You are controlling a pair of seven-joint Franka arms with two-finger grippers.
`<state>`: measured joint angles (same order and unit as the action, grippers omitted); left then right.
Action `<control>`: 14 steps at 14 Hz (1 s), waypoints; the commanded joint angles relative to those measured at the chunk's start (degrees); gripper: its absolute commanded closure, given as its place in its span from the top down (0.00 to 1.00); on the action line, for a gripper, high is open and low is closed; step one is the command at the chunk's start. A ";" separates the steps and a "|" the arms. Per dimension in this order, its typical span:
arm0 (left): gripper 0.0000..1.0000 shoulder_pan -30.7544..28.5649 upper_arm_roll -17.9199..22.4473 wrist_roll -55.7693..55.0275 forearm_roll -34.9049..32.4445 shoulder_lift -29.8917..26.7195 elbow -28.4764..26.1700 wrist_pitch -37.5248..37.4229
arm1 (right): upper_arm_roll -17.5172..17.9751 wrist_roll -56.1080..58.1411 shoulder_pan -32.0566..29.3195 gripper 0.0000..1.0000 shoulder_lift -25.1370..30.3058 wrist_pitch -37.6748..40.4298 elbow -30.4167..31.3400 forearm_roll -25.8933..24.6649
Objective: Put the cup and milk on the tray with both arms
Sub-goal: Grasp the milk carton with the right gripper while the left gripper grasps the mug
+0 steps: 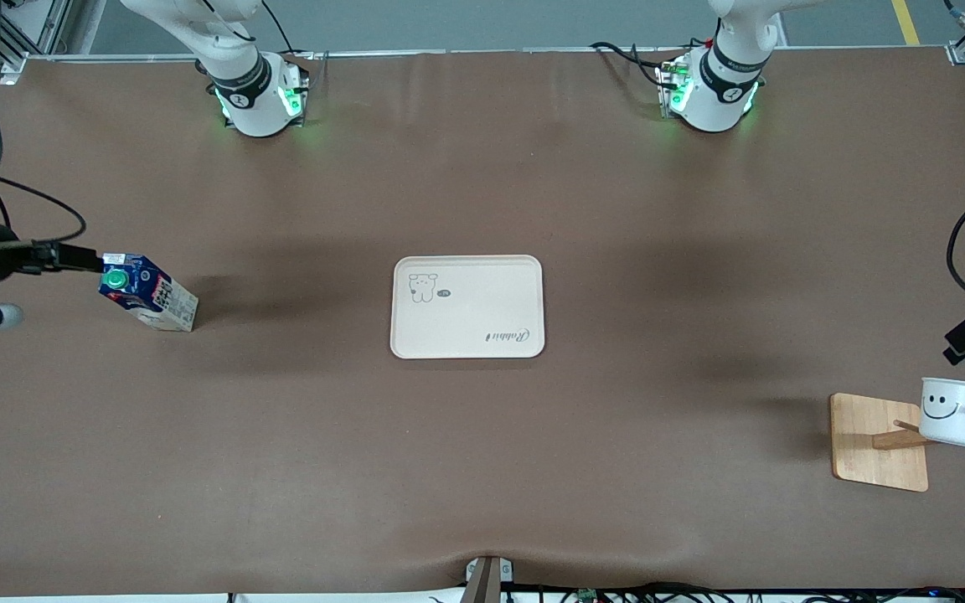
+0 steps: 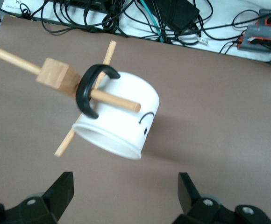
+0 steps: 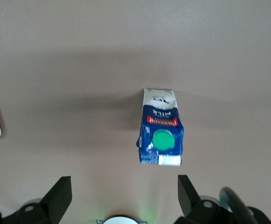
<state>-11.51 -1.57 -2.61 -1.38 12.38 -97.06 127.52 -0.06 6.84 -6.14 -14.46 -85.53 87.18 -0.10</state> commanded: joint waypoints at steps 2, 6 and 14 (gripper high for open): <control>0.90 0.09 -0.01 -0.82 0.85 3.35 0.03 4.41 | 0.24 -0.08 -1.93 1.00 -0.05 -8.39 8.07 0.28; 0.77 0.00 -0.10 -0.91 0.94 3.88 0.03 4.76 | -0.21 0.27 -4.23 1.00 -0.31 -13.69 13.89 0.37; 0.61 0.70 -0.10 -0.82 0.76 5.29 -0.41 5.90 | -0.29 0.01 -4.93 1.00 0.57 -18.53 22.77 0.54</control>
<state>-11.24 -1.69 -2.84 -1.00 17.70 -97.17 132.53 -0.89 7.02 -10.28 -16.01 -103.42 107.48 -0.15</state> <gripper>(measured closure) 0.348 0.000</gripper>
